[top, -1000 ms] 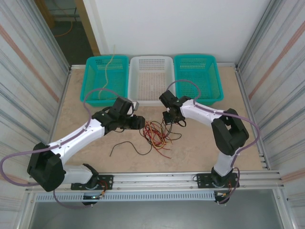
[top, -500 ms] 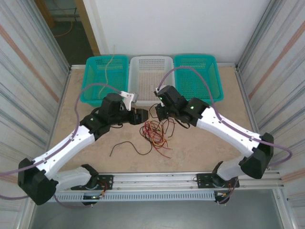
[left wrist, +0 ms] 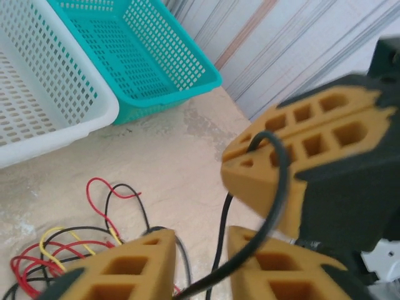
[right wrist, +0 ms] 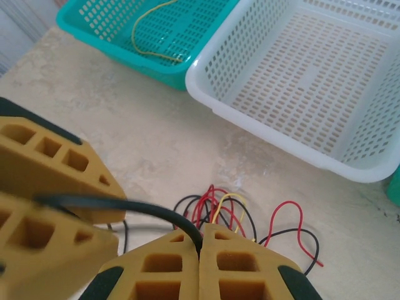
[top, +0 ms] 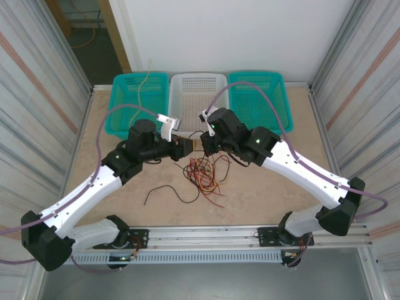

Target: Untangle the cables

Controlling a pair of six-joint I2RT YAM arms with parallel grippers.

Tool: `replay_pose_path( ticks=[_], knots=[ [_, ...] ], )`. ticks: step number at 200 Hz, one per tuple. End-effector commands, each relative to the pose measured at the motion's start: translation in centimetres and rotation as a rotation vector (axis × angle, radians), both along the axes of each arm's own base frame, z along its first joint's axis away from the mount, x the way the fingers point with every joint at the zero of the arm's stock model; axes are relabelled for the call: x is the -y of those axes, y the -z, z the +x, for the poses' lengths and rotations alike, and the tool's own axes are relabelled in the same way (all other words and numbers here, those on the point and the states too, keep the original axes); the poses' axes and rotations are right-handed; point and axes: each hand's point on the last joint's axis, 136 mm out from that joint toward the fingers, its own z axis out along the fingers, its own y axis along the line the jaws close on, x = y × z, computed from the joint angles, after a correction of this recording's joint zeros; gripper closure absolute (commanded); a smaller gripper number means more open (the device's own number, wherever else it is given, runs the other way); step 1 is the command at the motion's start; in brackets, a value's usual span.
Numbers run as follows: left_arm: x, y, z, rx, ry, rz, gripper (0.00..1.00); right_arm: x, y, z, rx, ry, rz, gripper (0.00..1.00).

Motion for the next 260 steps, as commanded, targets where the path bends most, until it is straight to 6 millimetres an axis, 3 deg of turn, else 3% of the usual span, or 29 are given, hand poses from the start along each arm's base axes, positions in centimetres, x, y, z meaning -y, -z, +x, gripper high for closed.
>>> replay_pose_path(
  ticks=[1,10,25,39,63,85,113,151,175,204,211,227,234,245,260],
  knots=[
    [-0.4,-4.1,0.3,0.129,-0.019,-0.020,0.99,-0.2,-2.6,-0.5,0.043,-0.027,0.062,0.90],
    [-0.7,-4.9,0.5,0.142,-0.043,-0.016,1.00,0.1,-2.5,-0.3,0.047,-0.009,0.058,0.81],
    [-1.2,-6.2,0.8,0.163,-0.074,-0.015,1.00,0.6,-2.3,0.0,0.045,0.019,0.057,0.55],
    [-2.0,-7.4,1.2,0.164,-0.124,-0.003,1.00,0.8,-2.0,0.1,0.031,0.031,0.064,0.41],
    [-3.3,-9.9,1.8,0.149,-0.169,-0.057,1.00,0.7,-1.4,0.1,-0.011,0.029,0.106,0.35],
    [-5.1,-11.8,2.4,0.142,-0.224,-0.128,1.00,0.9,-1.3,0.0,-0.046,0.033,0.164,0.38],
    [-6.3,-12.8,2.7,0.161,-0.255,-0.144,1.00,1.0,-1.7,-0.3,-0.088,0.021,0.279,0.42],
    [-7.2,-13.7,2.8,0.175,-0.273,-0.179,1.00,1.0,-1.6,-0.5,-0.107,0.016,0.329,1.00],
    [-8.2,-13.1,3.2,0.166,-0.317,-0.161,1.00,1.5,-2.0,-0.3,-0.088,0.030,0.325,1.00],
    [-10.2,-10.9,4.2,0.092,-0.396,-0.138,1.00,2.9,-3.2,0.1,-0.053,0.068,0.331,1.00],
    [-10.5,-10.3,4.2,0.075,-0.405,-0.144,0.90,3.4,-3.6,0.3,-0.045,0.080,0.335,1.00],
    [-10.5,-8.6,4.0,0.041,-0.400,-0.160,0.52,4.6,-4.6,0.8,-0.028,0.110,0.339,1.00],
    [-10.5,-7.9,3.9,0.027,-0.399,-0.162,0.40,5.3,-4.9,1.2,-0.023,0.134,0.334,1.00],
    [-10.4,-6.4,3.7,-0.006,-0.397,-0.146,0.31,6.7,-5.4,2.1,-0.020,0.188,0.324,1.00],
    [-10.4,-4.4,3.5,-0.055,-0.397,-0.108,0.28,8.8,-5.9,3.5,-0.021,0.270,0.311,1.00]
  ],
)
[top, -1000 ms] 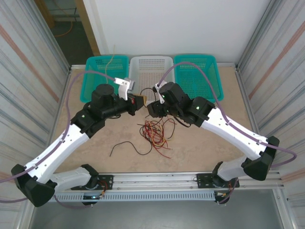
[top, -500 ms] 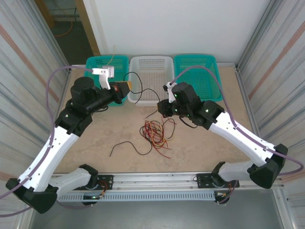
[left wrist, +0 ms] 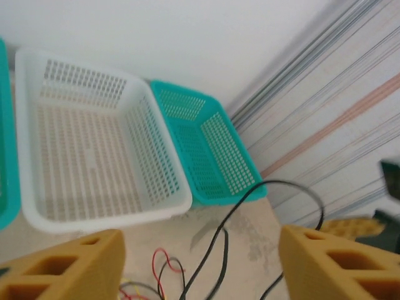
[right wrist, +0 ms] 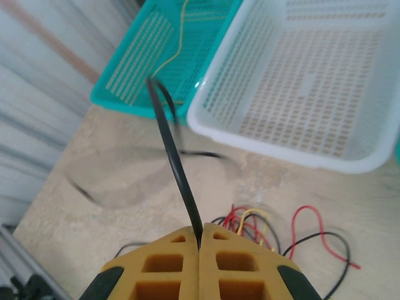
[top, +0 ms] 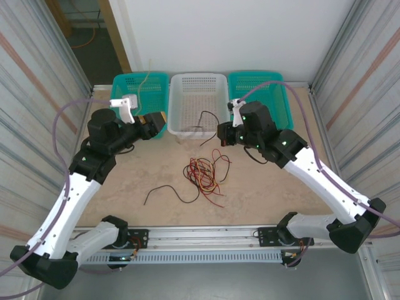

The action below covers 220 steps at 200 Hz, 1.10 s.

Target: Untangle the cables

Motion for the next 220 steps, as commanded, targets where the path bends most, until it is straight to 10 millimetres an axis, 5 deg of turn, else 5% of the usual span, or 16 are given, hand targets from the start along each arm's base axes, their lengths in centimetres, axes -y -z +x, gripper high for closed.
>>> replay_pose_path(
  ticks=[1,34,68,120,142,173,220],
  knots=[
    [0.1,2.2,-0.7,-0.069,0.018,0.002,0.28,3.3,-2.5,1.5,0.018,0.118,-0.001,1.00],
    [-0.2,5.8,-1.4,-0.160,0.019,0.057,0.35,8.4,-2.8,5.5,-0.036,0.295,-0.039,1.00],
    [-0.5,8.4,-2.2,-0.241,0.022,0.086,0.41,13.2,-1.0,10.2,-0.135,0.444,-0.079,1.00],
    [-1.1,9.8,-3.4,-0.263,0.023,0.119,0.42,18.4,1.6,16.0,-0.202,0.580,-0.056,1.00],
    [-1.4,10.4,-3.6,-0.285,0.013,0.137,0.43,19.6,2.9,18.2,-0.241,0.602,-0.030,1.00],
    [-1.4,10.7,-3.7,-0.294,0.017,0.147,0.43,20.0,3.8,20.3,-0.271,0.607,-0.044,0.73],
    [-1.6,11.7,-3.6,-0.322,0.016,0.175,0.42,18.5,3.4,19.6,-0.257,0.570,-0.095,0.60]
  ],
)
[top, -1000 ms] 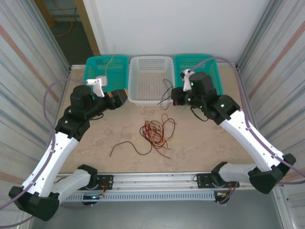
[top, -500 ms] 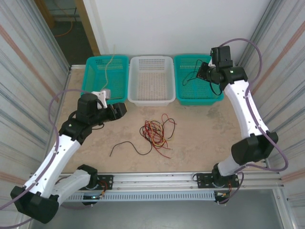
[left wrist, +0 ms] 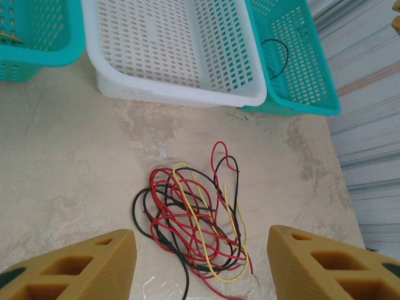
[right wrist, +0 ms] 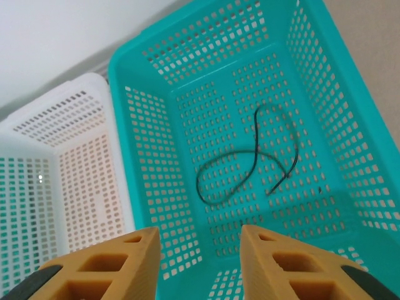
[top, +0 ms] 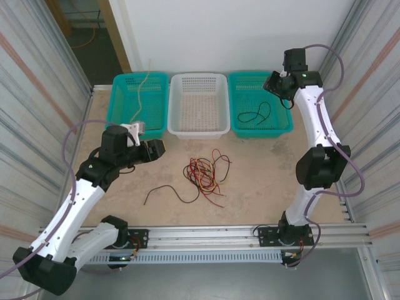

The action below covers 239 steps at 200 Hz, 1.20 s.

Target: Untangle the cables

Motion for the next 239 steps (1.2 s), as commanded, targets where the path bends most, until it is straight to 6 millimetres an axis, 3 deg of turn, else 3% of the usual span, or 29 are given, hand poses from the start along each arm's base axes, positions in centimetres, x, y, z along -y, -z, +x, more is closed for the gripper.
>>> replay_pose_path(
  ticks=[1,27,52,93,123,150,203,228,239],
  knots=[
    [-0.2,0.7,-0.1,-0.011,0.007,0.033,0.42,-1.4,-1.4,-1.3,0.012,-0.045,-0.027,0.60],
    [0.1,1.2,0.1,-0.032,0.019,0.035,0.42,-4.4,-1.7,-3.8,0.024,-0.126,-0.055,0.60],
    [0.2,1.6,0.1,-0.042,0.025,0.035,0.43,-9.0,0.6,-8.3,0.021,-0.251,-0.077,0.60],
    [0.6,3.2,-0.1,-0.086,0.040,0.036,0.45,-15.8,7.1,-17.1,-0.048,-0.406,-0.033,0.59],
    [1.3,3.7,0.2,-0.103,0.058,0.040,0.47,-19.1,11.7,-21.2,-0.137,-0.454,-0.006,0.61],
    [2.2,3.9,0.3,-0.106,0.080,0.055,0.47,-20.0,14.8,-22.4,-0.182,-0.436,-0.056,0.64],
    [2.9,4.2,0.1,-0.103,0.090,0.069,0.45,-22.9,18.7,-21.7,-0.277,-0.462,-0.023,0.60],
    [2.8,4.3,0.1,-0.100,0.089,0.074,0.42,-23.5,20.6,-21.6,-0.322,-0.465,-0.033,0.77],
    [2.7,4.2,0.1,-0.097,0.087,0.077,0.42,-23.7,21.2,-21.8,-0.338,-0.465,-0.035,0.79]
  ],
)
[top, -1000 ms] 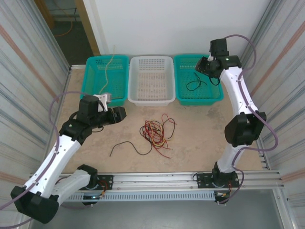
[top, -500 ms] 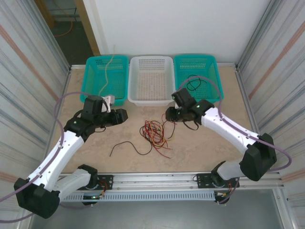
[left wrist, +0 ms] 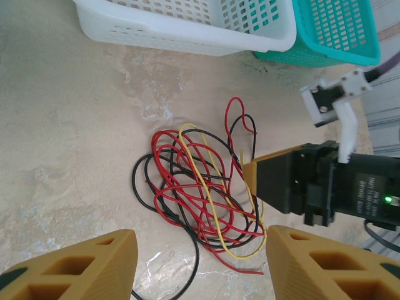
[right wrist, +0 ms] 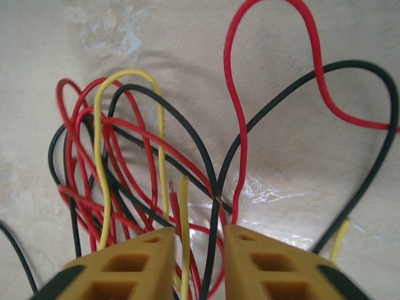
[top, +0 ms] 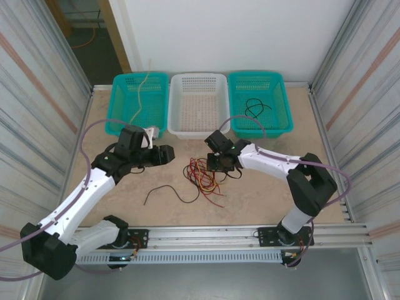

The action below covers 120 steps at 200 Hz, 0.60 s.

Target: Untangle the cables

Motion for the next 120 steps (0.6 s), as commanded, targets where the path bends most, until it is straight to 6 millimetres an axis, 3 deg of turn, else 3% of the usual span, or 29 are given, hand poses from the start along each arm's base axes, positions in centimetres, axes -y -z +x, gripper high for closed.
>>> replay_pose_path(
  ticks=[1,22,43,120],
  knots=[
    [0.0,-0.4,0.2,0.033,-0.002,0.008,0.42,-1.4,0.2,0.2,-0.017,0.006,0.025,0.79],
    [0.0,0.0,0.2,0.025,-0.002,0.007,0.42,-2.0,0.2,-0.4,-0.008,-0.023,0.004,0.90],
    [0.3,0.6,0.2,0.008,0.001,0.002,0.42,-2.6,-1.6,-0.5,0.040,-0.055,0.002,1.00],
    [2.3,1.6,-0.1,-0.022,0.034,-0.059,0.46,-6.0,-13.8,-2.2,0.302,-0.242,0.259,1.00]
  ],
)
